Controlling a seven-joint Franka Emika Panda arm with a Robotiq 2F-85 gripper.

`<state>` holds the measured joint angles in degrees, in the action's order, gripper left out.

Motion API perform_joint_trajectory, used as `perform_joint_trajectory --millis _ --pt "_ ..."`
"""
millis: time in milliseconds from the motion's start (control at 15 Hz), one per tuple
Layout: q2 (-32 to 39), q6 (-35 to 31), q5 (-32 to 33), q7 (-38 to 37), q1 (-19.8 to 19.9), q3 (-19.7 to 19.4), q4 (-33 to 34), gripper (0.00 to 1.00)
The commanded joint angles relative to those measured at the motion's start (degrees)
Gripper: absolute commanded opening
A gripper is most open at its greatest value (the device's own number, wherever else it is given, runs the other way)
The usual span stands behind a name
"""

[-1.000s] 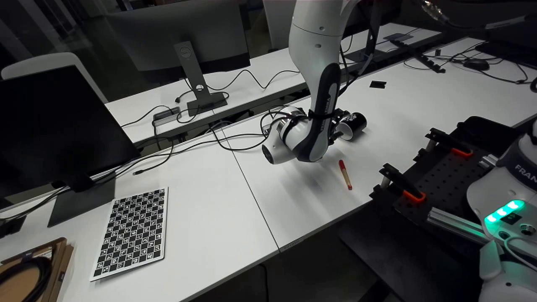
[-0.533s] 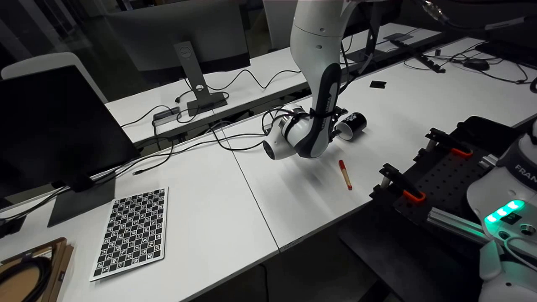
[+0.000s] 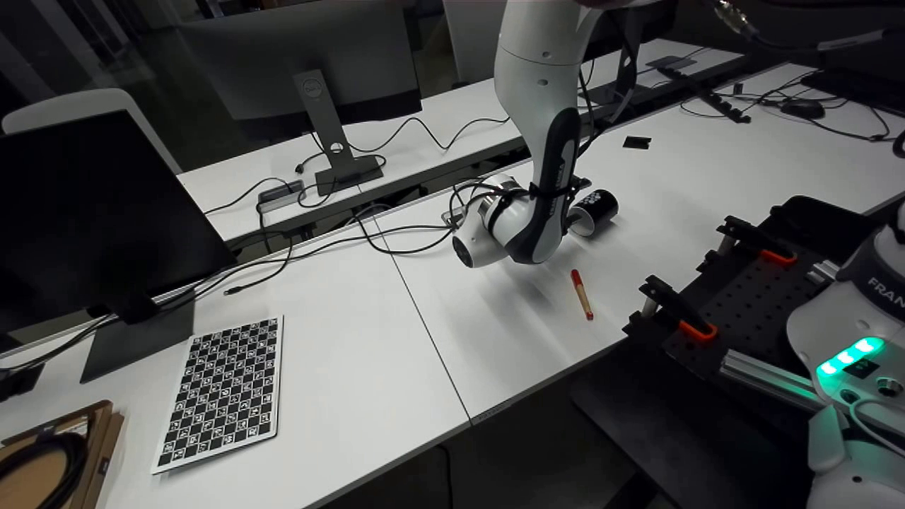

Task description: Lift the cup

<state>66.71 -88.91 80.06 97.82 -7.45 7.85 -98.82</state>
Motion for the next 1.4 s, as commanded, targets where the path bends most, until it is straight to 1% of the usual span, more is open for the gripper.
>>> perform_joint_trajectory --millis 0,267,800,867,933,1000,1067,1133,1200,1333 --pt "1.6 -0.8 0.9 2.2 0.0 -0.7 1.7 1.00" --pt "2.4 -0.7 1.0 2.6 0.0 -1.2 2.1 1.00" --pt "3.6 1.7 1.0 3.5 -0.3 -3.4 3.6 1.00" --pt "3.8 1.9 1.0 3.7 -0.3 -3.6 3.8 0.91" --pt "4.0 2.0 1.0 3.8 -0.4 -3.6 4.0 0.72" --pt "4.2 2.0 1.1 4.0 -0.4 -3.7 4.1 0.66" --pt "4.4 2.0 1.0 4.2 -0.4 -3.7 4.2 0.56" --pt "4.6 2.1 1.0 4.4 -0.5 -3.7 4.4 0.49" --pt "4.7 2.3 0.9 4.5 -0.5 -3.7 4.4 0.41" --pt "5.0 2.7 0.7 4.5 -0.6 -3.7 4.5 0.27"
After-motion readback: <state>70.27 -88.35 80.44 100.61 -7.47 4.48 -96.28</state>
